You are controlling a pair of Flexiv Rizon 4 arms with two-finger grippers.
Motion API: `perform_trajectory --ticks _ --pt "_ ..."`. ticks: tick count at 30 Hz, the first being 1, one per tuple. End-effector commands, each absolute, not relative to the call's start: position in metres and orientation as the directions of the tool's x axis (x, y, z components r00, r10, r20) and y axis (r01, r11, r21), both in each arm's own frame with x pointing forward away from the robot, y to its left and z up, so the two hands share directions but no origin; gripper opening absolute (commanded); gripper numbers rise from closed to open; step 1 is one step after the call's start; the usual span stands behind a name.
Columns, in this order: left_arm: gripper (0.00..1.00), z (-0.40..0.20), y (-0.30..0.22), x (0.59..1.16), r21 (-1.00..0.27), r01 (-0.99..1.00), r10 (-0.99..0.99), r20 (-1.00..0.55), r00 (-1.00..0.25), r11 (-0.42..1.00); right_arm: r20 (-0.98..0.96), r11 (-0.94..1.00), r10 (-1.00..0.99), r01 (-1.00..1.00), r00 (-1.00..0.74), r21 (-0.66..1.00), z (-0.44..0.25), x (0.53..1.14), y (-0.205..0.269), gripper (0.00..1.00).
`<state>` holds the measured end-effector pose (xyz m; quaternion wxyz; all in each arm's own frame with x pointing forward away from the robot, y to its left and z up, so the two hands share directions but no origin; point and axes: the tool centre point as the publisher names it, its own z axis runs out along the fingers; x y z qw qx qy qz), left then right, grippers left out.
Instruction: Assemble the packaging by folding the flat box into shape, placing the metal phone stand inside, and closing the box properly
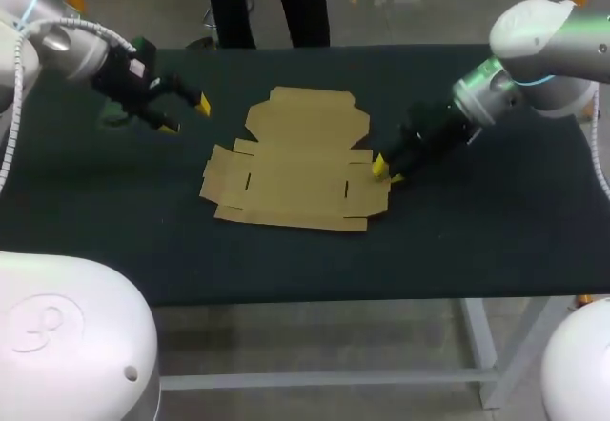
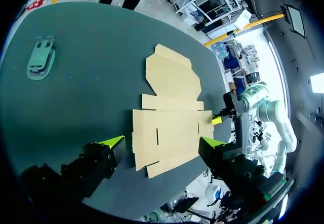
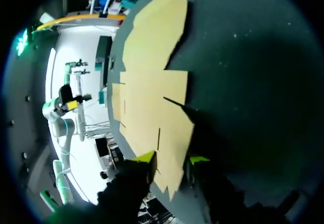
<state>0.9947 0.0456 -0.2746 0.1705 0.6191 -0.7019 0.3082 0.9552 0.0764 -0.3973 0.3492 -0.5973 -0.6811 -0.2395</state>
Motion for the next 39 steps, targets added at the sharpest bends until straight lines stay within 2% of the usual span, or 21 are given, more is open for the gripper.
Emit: perform_trajectory --ticks 1,3,7,9,11,15,19,24,25,27,39 --pt "1.0 -0.275 0.044 0.992 -0.222 -0.974 -0.765 0.62 -0.174 0.041 0.705 0.107 0.708 0.994 -0.049 -0.038 -0.391 0.947 0.076 1.0" --pt "1.0 -0.275 0.042 0.992 -0.222 -0.974 -0.765 0.62 -0.173 0.041 0.7 0.087 0.713 0.996 -0.043 -0.027 -0.392 0.949 0.076 0.99" --pt "1.0 -0.274 0.039 0.992 -0.225 -0.973 -0.765 0.618 -0.18 0.048 0.699 0.025 0.715 1.0 -0.015 -0.003 -0.398 0.952 0.075 0.82" --pt "1.0 -0.274 0.039 0.992 -0.226 -0.973 -0.765 0.618 -0.183 0.05 0.708 -0.006 0.706 1.0 0.001 0.004 -0.402 0.954 0.074 0.64" --pt "1.0 -0.274 0.038 0.992 -0.227 -0.973 -0.765 0.617 -0.185 0.052 0.72 -0.029 0.693 1.0 0.013 0.009 -0.404 0.956 0.072 0.5" --pt "1.0 -0.274 0.038 0.992 -0.227 -0.972 -0.765 0.616 -0.187 0.055 0.731 -0.074 0.682 0.997 0.027 0.032 -0.405 0.96 0.071 0.4" --pt "1.0 -0.273 0.038 0.991 -0.227 -0.972 -0.765 0.616 -0.191 0.059 0.726 -0.088 0.687 0.995 0.021 0.054 -0.404 0.964 0.073 0.41" --pt "1.0 -0.273 0.038 0.99 -0.229 -0.972 -0.765 0.615 -0.193 0.061 0.727 -0.097 0.687 0.993 0.019 0.065 -0.409 0.97 0.078 0.34" --pt "1.0 -0.273 0.038 0.99 -0.229 -0.972 -0.765 0.615 -0.193 0.061 0.729 -0.097 0.685 0.993 0.018 0.067 -0.41 0.971 0.079 0.29" --pt "1.0 -0.273 0.038 0.989 -0.228 -0.972 -0.765 0.614 -0.192 0.061 0.729 -0.097 0.684 0.993 0.014 0.072 -0.411 0.973 0.082 0.0" --pt "1.0 -0.27 0.037 0.985 -0.233 -0.971 -0.769 0.61 -0.191 0.056 0.765 -0.032 0.643 0.996 -0.042 0.082 -0.401 0.958 0.077 0.0"
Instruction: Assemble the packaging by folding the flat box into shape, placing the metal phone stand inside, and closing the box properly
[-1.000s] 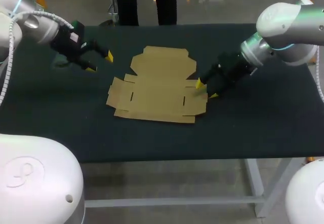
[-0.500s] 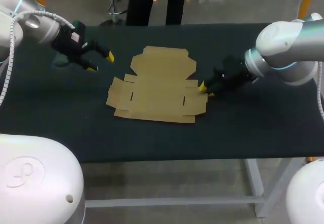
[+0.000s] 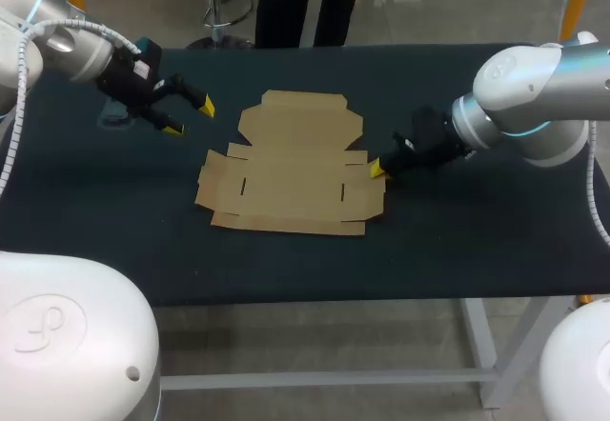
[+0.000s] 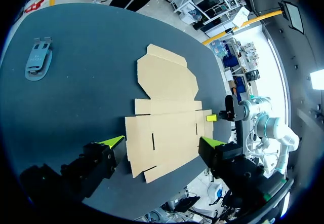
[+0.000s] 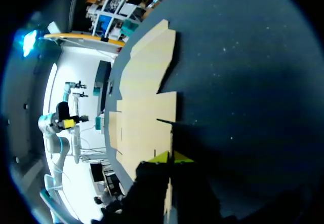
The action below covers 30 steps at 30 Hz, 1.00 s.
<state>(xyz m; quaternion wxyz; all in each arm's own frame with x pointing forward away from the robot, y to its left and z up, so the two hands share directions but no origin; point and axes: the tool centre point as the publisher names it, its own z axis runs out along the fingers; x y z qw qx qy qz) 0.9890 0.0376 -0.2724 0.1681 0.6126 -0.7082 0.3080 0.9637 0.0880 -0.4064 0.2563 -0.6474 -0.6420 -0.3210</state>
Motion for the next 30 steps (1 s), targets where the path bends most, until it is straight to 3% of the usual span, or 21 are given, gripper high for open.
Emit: perform_trajectory --ticks 1,30 --pt "1.0 -0.269 0.036 0.984 -0.234 -0.971 -0.769 0.61 -0.191 0.056 0.767 -0.029 0.641 0.996 -0.045 0.083 -0.399 0.956 0.076 0.0" --pt "1.0 -0.266 0.017 0.969 -0.249 -0.966 -0.765 0.606 -0.216 0.076 0.797 0.046 0.601 0.998 -0.056 0.036 -0.41 0.93 0.063 0.0"
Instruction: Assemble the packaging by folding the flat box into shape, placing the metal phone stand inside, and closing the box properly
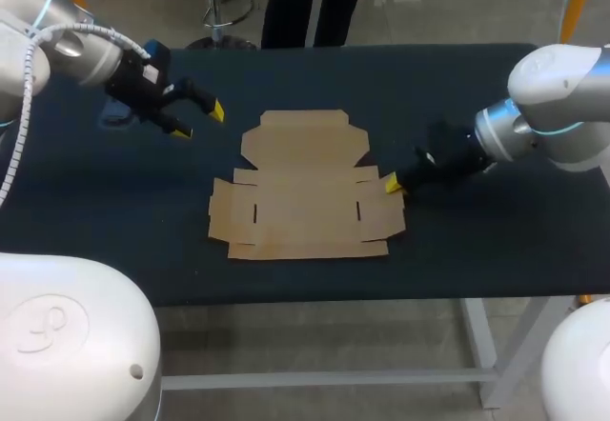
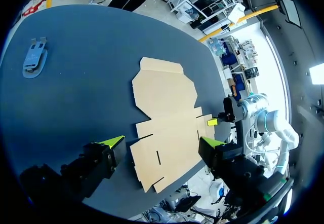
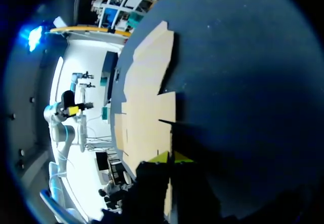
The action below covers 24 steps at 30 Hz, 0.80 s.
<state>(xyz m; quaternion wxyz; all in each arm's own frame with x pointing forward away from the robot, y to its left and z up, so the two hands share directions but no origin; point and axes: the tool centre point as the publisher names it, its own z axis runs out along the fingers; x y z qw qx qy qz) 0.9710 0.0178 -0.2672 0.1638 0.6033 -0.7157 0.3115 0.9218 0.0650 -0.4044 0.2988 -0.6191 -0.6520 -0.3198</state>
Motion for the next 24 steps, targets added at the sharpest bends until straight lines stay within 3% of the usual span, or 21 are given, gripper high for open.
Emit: perform_trajectory --ticks 1,12,13,14,17,19,20,24 --pt "1.0 -0.266 0.017 0.969 -0.248 -0.966 -0.766 0.606 -0.216 0.076 0.798 0.049 0.599 0.998 -0.056 0.033 -0.41 0.932 0.063 0.0" --pt "1.0 -0.269 0.018 0.972 -0.244 -0.967 -0.764 0.61 -0.21 0.071 0.797 0.06 0.602 0.998 -0.049 0.016 -0.412 0.934 0.066 0.0" --pt "1.0 -0.269 0.019 0.972 -0.243 -0.968 -0.764 0.611 -0.208 0.07 0.797 0.055 0.602 0.998 -0.046 0.016 -0.411 0.934 0.065 0.35" --pt "1.0 -0.269 0.019 0.972 -0.243 -0.968 -0.763 0.612 -0.208 0.069 0.796 0.051 0.604 0.999 -0.046 0.019 -0.41 0.933 0.065 0.43" --pt "1.0 -0.27 0.02 0.972 -0.244 -0.968 -0.762 0.614 -0.203 0.062 0.793 0.041 0.608 0.999 -0.043 0.023 -0.406 0.933 0.062 0.48" --pt "1.0 -0.27 0.02 0.971 -0.248 -0.967 -0.764 0.614 -0.201 0.055 0.792 0.037 0.609 0.999 -0.043 0.025 -0.402 0.933 0.06 0.74" --pt "1.0 -0.27 0.02 0.971 -0.252 -0.966 -0.765 0.612 -0.202 0.053 0.79 0.034 0.611 0.999 -0.044 0.029 -0.4 0.932 0.059 0.78" --pt "1.0 -0.269 0.019 0.969 -0.269 -0.962 -0.778 0.597 -0.197 0.037 0.785 0.026 0.618 0.999 -0.046 0.038 -0.39 0.932 0.051 0.81"
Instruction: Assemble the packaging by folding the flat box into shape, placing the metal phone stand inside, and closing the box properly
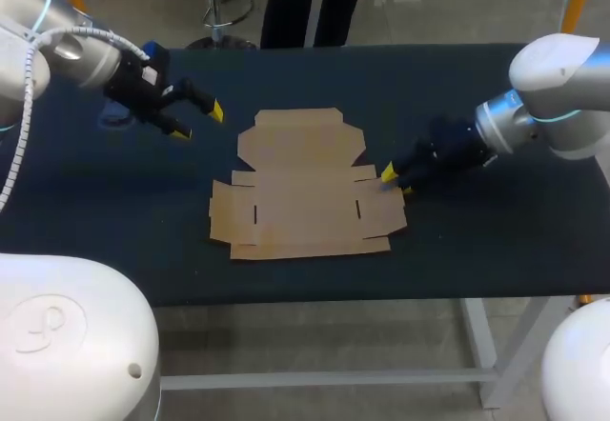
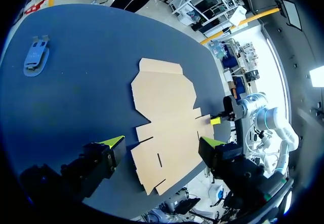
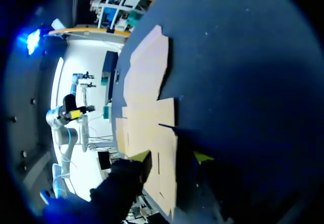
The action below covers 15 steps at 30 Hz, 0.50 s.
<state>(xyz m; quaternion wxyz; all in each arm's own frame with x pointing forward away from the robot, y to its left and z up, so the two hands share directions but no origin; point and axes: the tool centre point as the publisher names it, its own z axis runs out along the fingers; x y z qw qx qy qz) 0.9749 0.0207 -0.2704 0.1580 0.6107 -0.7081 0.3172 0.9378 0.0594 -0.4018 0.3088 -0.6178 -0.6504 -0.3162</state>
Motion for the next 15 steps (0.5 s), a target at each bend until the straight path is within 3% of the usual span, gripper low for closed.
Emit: perform_trajectory --ticks 1,15 --pt "1.0 -0.269 0.018 0.968 -0.273 -0.962 -0.787 0.587 -0.19 0.029 0.785 0.024 0.618 0.999 -0.044 0.037 -0.388 0.934 0.048 0.8" --pt "1.0 -0.275 0.026 0.966 -0.273 -0.961 -0.835 0.536 -0.121 -0.036 0.699 0.053 0.705 0.992 -0.121 0.118 -0.35 0.966 0.004 0.68"
